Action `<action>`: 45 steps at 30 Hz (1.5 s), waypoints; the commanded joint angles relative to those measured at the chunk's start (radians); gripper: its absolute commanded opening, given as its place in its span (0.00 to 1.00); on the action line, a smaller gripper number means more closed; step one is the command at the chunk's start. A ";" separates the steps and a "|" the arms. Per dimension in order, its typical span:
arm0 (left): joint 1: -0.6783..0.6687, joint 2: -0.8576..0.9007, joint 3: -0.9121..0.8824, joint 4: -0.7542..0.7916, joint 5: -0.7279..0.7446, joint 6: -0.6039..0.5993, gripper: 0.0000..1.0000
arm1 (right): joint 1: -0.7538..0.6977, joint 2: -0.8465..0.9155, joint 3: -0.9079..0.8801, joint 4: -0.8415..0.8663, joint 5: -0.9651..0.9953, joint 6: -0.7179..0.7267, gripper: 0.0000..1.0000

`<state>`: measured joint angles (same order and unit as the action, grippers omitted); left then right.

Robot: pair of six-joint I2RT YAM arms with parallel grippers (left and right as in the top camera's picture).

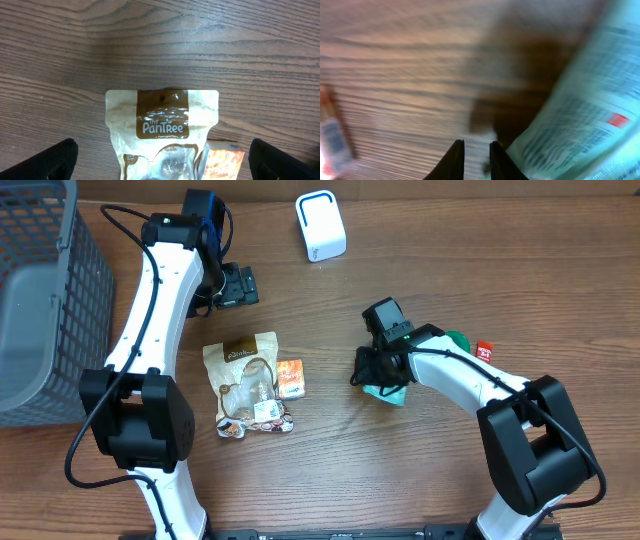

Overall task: Scan the item barcode
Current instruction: 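Release the wipes pack and raise the right gripper, then move the right gripper left and grasp the orange Kleenex box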

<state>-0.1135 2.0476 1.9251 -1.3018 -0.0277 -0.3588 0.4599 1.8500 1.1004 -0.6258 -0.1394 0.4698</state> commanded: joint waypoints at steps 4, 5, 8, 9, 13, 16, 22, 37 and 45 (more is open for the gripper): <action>0.002 0.000 0.014 0.001 -0.006 0.015 1.00 | -0.024 0.009 -0.010 -0.063 0.068 -0.006 0.22; 0.002 0.000 0.014 0.001 -0.006 0.015 1.00 | -0.024 0.009 -0.011 -0.077 0.087 -0.006 0.23; 0.002 0.000 0.014 0.001 -0.006 0.015 1.00 | -0.024 0.009 -0.011 -0.123 0.176 -0.006 0.23; 0.002 0.000 0.014 0.001 -0.006 0.015 1.00 | -0.025 0.009 -0.011 -0.142 0.211 -0.006 0.24; 0.002 0.000 0.014 0.001 -0.006 0.015 1.00 | -0.035 0.009 -0.011 -0.208 0.306 -0.006 0.24; 0.002 0.000 0.014 0.001 -0.006 0.015 1.00 | -0.053 0.009 -0.011 -0.225 0.315 -0.006 0.23; 0.002 0.000 0.014 0.001 -0.006 0.015 1.00 | -0.075 0.009 0.061 -0.279 0.295 -0.006 0.24; 0.002 0.000 0.014 0.001 -0.006 0.015 1.00 | -0.018 0.009 0.187 -0.123 -0.225 -0.135 0.26; 0.002 0.000 0.014 0.001 -0.006 0.015 1.00 | 0.121 0.009 0.182 0.111 -0.243 -0.134 0.32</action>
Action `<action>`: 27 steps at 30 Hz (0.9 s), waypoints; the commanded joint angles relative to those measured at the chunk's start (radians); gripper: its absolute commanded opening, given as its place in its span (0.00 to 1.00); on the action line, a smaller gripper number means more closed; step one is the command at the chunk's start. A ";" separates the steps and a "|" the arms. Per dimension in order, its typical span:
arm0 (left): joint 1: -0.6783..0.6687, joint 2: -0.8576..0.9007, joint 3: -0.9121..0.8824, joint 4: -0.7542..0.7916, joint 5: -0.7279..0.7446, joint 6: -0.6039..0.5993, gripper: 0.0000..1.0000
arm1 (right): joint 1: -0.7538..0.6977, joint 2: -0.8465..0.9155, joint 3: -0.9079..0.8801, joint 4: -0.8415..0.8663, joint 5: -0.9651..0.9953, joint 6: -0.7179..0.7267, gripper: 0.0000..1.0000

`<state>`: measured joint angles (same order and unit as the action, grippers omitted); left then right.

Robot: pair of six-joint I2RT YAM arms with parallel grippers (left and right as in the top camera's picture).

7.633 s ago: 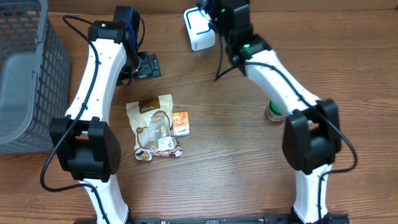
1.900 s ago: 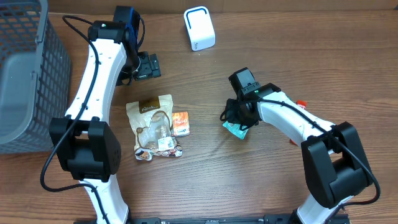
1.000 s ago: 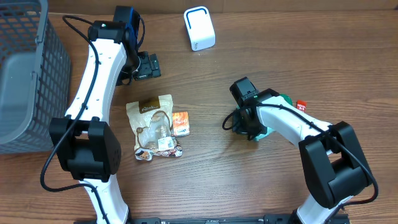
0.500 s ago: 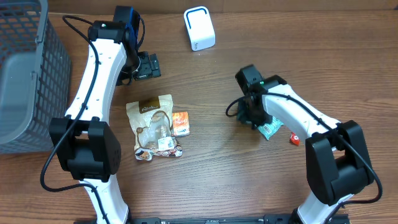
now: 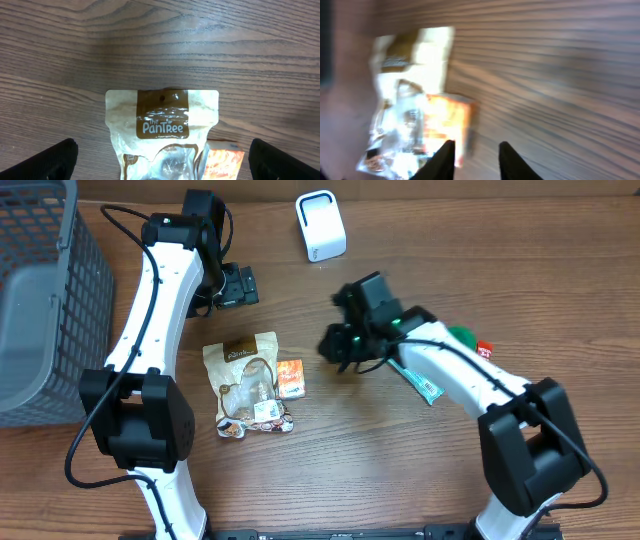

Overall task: Scan the item barcode
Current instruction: 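Move the right gripper left and grasp the orange Kleenex box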

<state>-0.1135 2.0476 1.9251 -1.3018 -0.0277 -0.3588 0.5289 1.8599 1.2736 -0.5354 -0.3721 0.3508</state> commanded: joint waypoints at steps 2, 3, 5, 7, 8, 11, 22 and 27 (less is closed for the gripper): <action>0.002 0.000 0.014 0.001 -0.006 0.015 1.00 | 0.093 -0.001 0.008 0.026 0.064 -0.014 0.32; 0.002 0.000 0.014 0.001 -0.006 0.015 1.00 | 0.117 -0.001 0.007 0.026 0.111 -0.011 0.32; 0.002 0.000 0.014 0.001 -0.006 0.015 1.00 | 0.157 -0.001 0.006 0.027 0.179 -0.010 0.32; 0.002 0.000 0.014 0.001 -0.006 0.015 1.00 | 0.187 -0.001 0.006 0.027 0.224 0.005 0.32; 0.002 0.000 0.014 0.001 -0.006 0.015 1.00 | 0.201 -0.001 0.006 0.030 0.244 0.020 0.32; 0.002 0.000 0.014 0.001 -0.006 0.015 1.00 | 0.227 -0.001 0.002 0.046 0.291 0.058 0.32; 0.002 0.000 0.014 0.001 -0.006 0.015 1.00 | 0.233 0.000 -0.011 0.045 0.344 0.122 0.35; 0.002 0.000 0.014 0.001 -0.006 0.015 1.00 | 0.233 0.037 -0.011 0.046 0.315 0.145 0.36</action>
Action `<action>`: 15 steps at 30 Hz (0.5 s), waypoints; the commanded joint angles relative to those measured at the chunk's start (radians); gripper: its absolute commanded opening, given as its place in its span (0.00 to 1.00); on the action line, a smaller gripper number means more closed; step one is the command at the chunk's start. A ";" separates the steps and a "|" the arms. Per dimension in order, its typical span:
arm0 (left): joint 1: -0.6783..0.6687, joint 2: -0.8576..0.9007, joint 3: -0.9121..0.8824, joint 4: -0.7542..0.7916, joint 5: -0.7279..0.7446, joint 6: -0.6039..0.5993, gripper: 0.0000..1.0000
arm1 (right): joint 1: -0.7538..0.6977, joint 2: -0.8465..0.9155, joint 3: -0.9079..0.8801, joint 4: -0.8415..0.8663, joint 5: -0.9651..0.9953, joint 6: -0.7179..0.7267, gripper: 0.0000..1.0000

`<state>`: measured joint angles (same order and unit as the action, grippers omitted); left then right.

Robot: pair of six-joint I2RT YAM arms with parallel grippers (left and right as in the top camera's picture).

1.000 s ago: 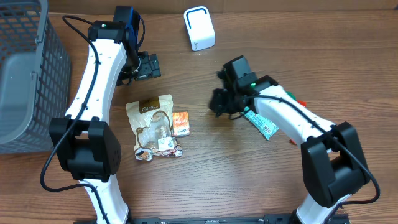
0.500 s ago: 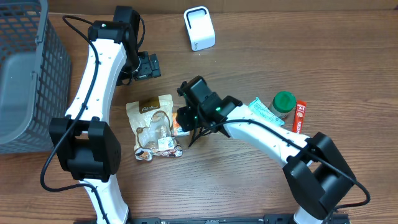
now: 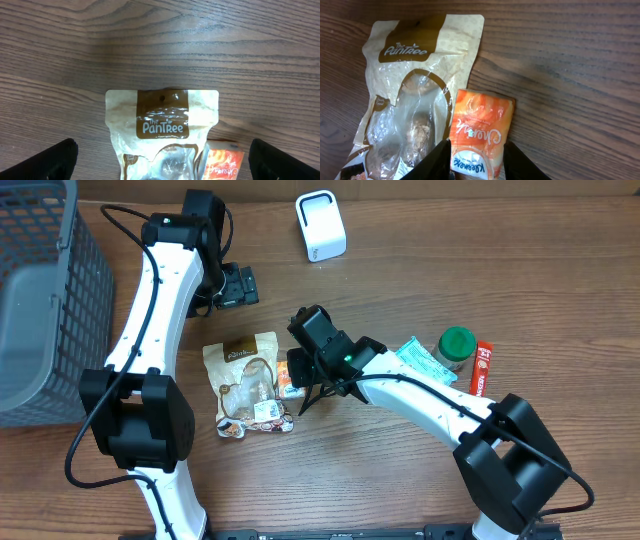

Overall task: Scan the item barcode
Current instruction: 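Move the right gripper left and grasp the orange Kleenex box, then lift and rotate the Kleenex box with the right gripper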

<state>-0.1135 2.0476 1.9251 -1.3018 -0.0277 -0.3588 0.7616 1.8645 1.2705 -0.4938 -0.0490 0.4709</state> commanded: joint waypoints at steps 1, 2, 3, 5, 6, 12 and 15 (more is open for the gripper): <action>0.002 0.000 0.014 0.001 -0.006 0.015 1.00 | 0.000 0.045 -0.008 0.008 -0.009 0.029 0.36; 0.002 0.000 0.014 0.001 -0.006 0.015 1.00 | 0.000 0.063 -0.008 0.011 -0.010 0.031 0.36; 0.002 0.000 0.014 0.001 -0.006 0.015 1.00 | 0.000 0.079 -0.008 0.015 -0.018 0.031 0.35; 0.002 0.000 0.014 0.001 -0.006 0.015 1.00 | 0.000 0.103 -0.008 0.019 -0.041 0.031 0.34; 0.002 0.000 0.014 0.001 -0.006 0.015 1.00 | 0.000 0.113 -0.008 0.019 -0.057 0.031 0.31; 0.002 0.000 0.014 0.001 -0.006 0.015 1.00 | -0.003 0.114 -0.005 0.018 -0.065 0.031 0.16; 0.002 0.000 0.014 0.001 -0.006 0.015 1.00 | -0.029 0.072 -0.005 0.018 -0.065 0.026 0.04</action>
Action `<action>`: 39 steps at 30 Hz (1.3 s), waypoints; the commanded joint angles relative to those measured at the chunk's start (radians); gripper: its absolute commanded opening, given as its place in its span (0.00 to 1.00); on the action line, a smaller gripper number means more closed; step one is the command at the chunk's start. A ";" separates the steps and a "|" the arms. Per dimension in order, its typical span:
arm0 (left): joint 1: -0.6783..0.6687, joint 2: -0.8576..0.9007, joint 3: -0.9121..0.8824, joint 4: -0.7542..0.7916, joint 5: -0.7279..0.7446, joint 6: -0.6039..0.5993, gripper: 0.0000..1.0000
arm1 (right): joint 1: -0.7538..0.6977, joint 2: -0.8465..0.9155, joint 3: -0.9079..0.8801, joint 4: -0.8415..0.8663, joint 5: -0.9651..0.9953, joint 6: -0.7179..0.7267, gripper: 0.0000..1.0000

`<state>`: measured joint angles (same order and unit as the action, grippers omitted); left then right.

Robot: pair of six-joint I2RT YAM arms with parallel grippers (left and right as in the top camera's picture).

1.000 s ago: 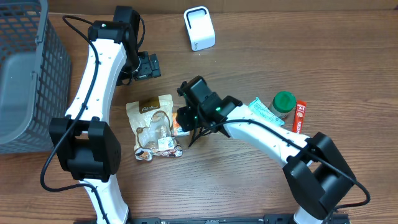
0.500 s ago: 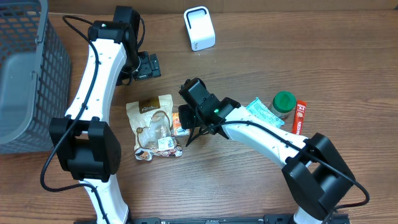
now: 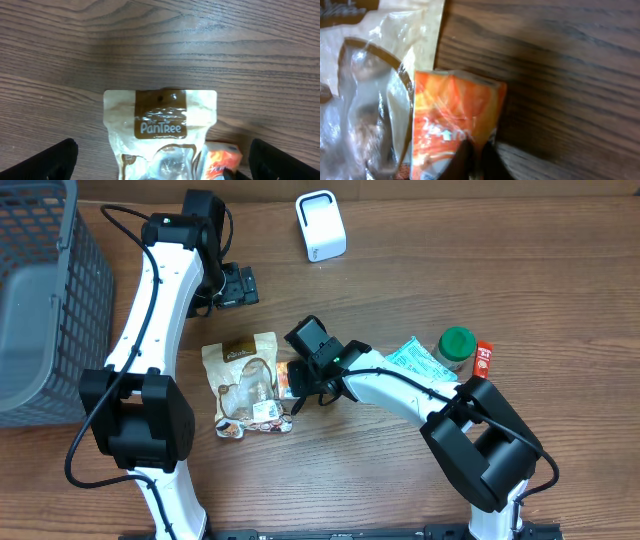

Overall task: Scan the item barcode
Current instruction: 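Lift and rotate the Kleenex box with the right gripper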

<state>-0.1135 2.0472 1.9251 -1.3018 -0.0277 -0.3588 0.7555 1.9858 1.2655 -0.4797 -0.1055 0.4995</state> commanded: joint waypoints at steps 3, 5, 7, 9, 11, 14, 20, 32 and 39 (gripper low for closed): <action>0.002 0.000 0.014 0.001 -0.006 0.015 1.00 | -0.073 -0.129 0.000 -0.026 -0.008 -0.003 0.04; 0.002 0.000 0.014 0.001 -0.006 0.015 1.00 | -0.101 -0.175 0.000 -0.058 -0.009 -0.027 0.04; 0.002 0.000 0.014 0.001 -0.006 0.015 1.00 | -0.122 -0.211 0.000 -0.084 -0.008 -0.081 0.04; 0.002 0.000 0.014 0.001 -0.006 0.015 1.00 | -0.138 -0.237 0.000 -0.108 -0.005 -0.151 0.04; 0.002 0.000 0.014 0.001 -0.006 0.015 1.00 | -0.142 -0.247 0.000 -0.136 0.060 -0.218 0.04; 0.002 0.000 0.014 0.001 -0.006 0.015 1.00 | -0.129 -0.244 -0.001 -0.187 0.252 -0.281 0.04; 0.002 0.000 0.014 0.001 -0.006 0.015 1.00 | -0.036 -0.240 -0.002 -0.257 0.695 -0.336 0.04; 0.002 0.000 0.014 0.001 -0.006 0.015 1.00 | 0.166 -0.076 -0.002 -0.278 1.138 -0.378 0.04; 0.002 0.000 0.014 0.001 -0.006 0.015 1.00 | 0.177 0.031 -0.002 -0.278 1.187 -0.378 0.04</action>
<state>-0.1135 2.0476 1.9251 -1.3014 -0.0277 -0.3588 0.9314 1.9808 1.2655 -0.7605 1.0080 0.1249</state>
